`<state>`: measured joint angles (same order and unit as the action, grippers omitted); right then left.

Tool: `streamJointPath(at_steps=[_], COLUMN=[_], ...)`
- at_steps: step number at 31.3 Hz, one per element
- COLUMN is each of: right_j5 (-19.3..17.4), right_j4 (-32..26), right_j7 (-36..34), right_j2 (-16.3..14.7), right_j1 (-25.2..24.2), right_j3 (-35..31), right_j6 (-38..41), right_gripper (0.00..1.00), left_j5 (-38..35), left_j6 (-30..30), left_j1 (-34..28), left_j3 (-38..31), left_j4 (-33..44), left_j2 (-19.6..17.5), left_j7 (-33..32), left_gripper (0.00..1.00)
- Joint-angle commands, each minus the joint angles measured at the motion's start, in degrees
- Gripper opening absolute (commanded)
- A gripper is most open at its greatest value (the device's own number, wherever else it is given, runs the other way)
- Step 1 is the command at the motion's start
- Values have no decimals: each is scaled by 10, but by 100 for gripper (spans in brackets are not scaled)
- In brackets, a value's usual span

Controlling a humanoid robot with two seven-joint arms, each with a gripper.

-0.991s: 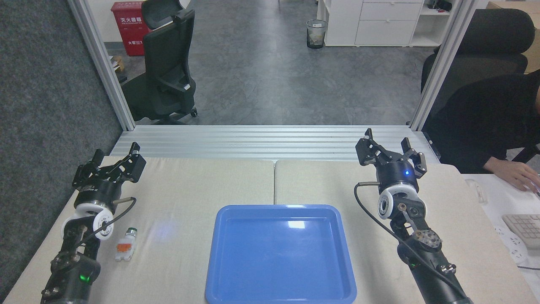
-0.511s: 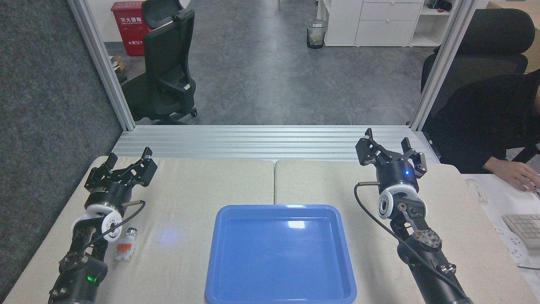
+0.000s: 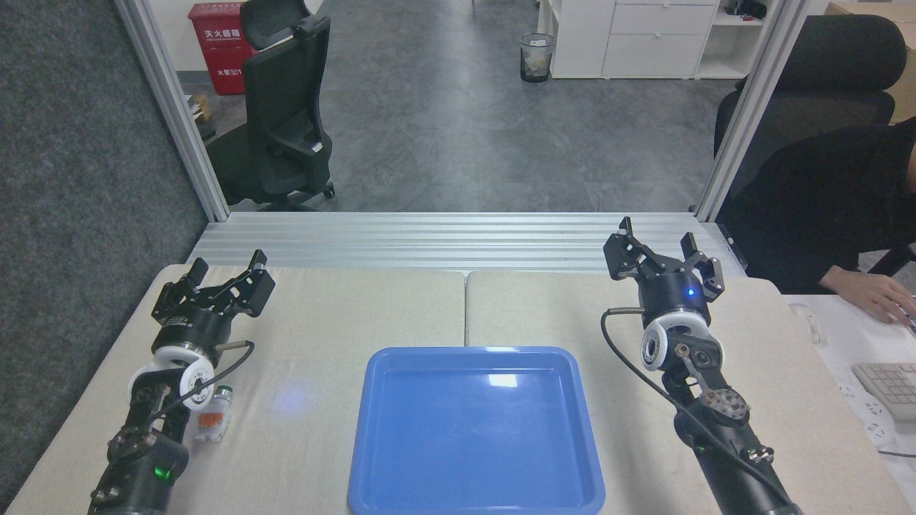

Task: Pick up switch part and place in tray
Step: 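Open the left gripper and lower it over the small switch part, then close the left gripper on the switch part and lift it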

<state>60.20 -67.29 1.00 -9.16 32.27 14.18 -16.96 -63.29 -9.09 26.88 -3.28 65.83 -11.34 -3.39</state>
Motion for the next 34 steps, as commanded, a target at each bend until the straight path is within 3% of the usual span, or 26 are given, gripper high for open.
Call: streamJointPath(at_steps=[1,29,34], right_j5=[0,1,0], right_j4=[0,1,0], right_j7=[1,1,1], right_j2=[0,-1,0], right_j1=[0,0,0], right_j3=[0,0,0], right_j6=[0,0,0], right_gripper=[100,100,100], left_j5=[-2,-7,-107], left_j6=[0,2,32], left_j1=[1,-6,-67], left_j3=[6,20,60], left_j4=[3,25,54], left_j2=[10,15,30], left_j7=[-1,-1,15], left_gripper=[100,100,100])
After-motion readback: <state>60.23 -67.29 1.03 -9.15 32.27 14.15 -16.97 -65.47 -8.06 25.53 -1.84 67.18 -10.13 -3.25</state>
